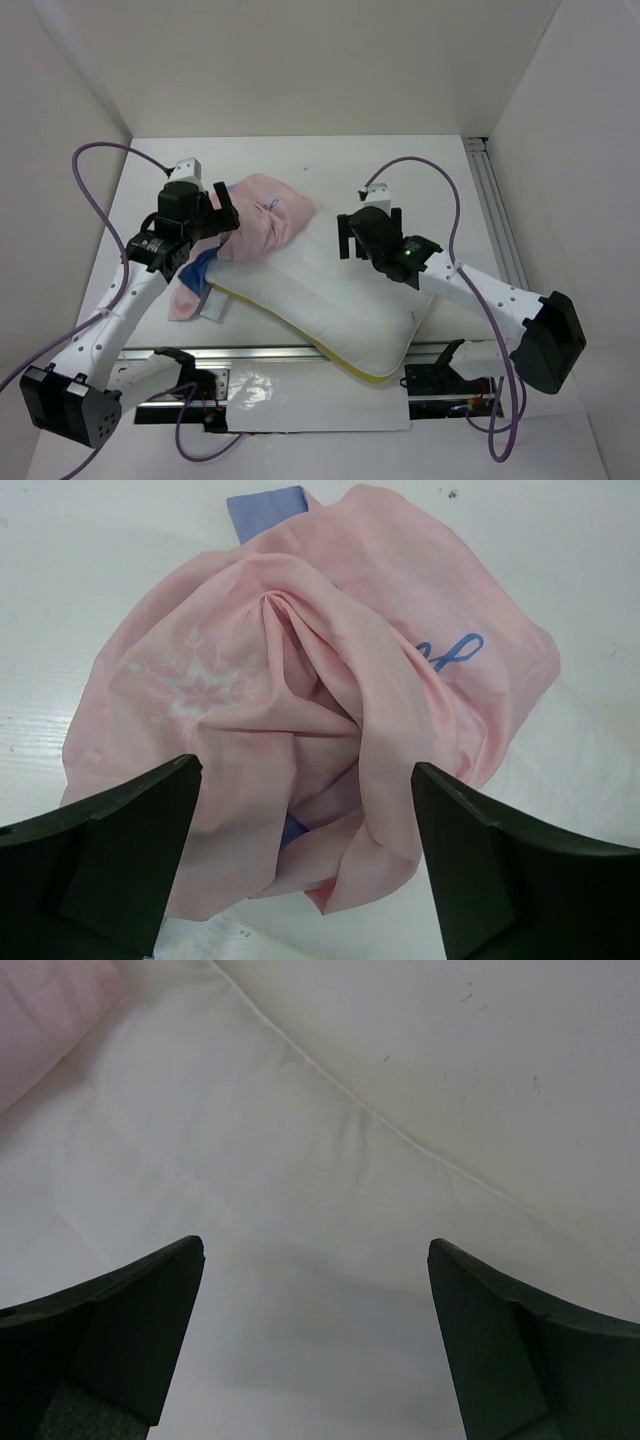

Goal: Put the pillow into the pillowcase

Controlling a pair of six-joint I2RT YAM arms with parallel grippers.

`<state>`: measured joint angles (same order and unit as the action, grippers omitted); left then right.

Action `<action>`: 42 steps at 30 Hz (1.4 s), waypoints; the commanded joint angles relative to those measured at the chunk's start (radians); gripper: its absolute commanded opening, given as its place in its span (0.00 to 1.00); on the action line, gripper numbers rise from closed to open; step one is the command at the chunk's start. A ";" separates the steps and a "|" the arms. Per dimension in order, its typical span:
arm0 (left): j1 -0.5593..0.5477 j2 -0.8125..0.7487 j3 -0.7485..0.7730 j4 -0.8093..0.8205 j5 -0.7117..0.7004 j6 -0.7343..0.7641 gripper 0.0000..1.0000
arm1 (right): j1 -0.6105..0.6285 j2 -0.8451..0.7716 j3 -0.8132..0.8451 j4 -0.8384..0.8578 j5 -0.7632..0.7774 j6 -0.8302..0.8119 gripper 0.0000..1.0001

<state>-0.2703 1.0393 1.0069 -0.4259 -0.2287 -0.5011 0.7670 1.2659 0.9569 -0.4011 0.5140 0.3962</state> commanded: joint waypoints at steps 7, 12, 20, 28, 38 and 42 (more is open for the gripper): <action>-0.004 0.022 -0.064 0.032 -0.012 -0.024 0.60 | 0.078 -0.071 -0.053 -0.177 0.012 0.182 1.00; -0.004 0.031 -0.087 0.052 0.035 -0.024 0.15 | 0.068 -0.059 -0.164 -0.184 -0.060 0.282 1.00; -0.004 0.011 -0.106 0.104 0.097 -0.014 0.00 | -0.177 0.182 -0.155 0.062 -0.115 0.205 1.00; -0.079 0.106 -0.110 0.194 0.186 0.047 0.00 | -0.434 0.522 0.063 0.163 -0.082 0.142 1.00; -0.116 0.200 0.025 0.197 0.268 0.076 0.80 | -0.537 0.498 0.322 0.205 -0.210 -0.094 1.00; -0.116 0.068 -0.033 0.115 0.051 -0.016 1.00 | -0.393 0.380 0.290 0.196 -0.223 -0.186 1.00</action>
<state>-0.3851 1.2011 0.9813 -0.2756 -0.0208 -0.4553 0.2588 1.7626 1.2419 -0.2108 0.3359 0.3180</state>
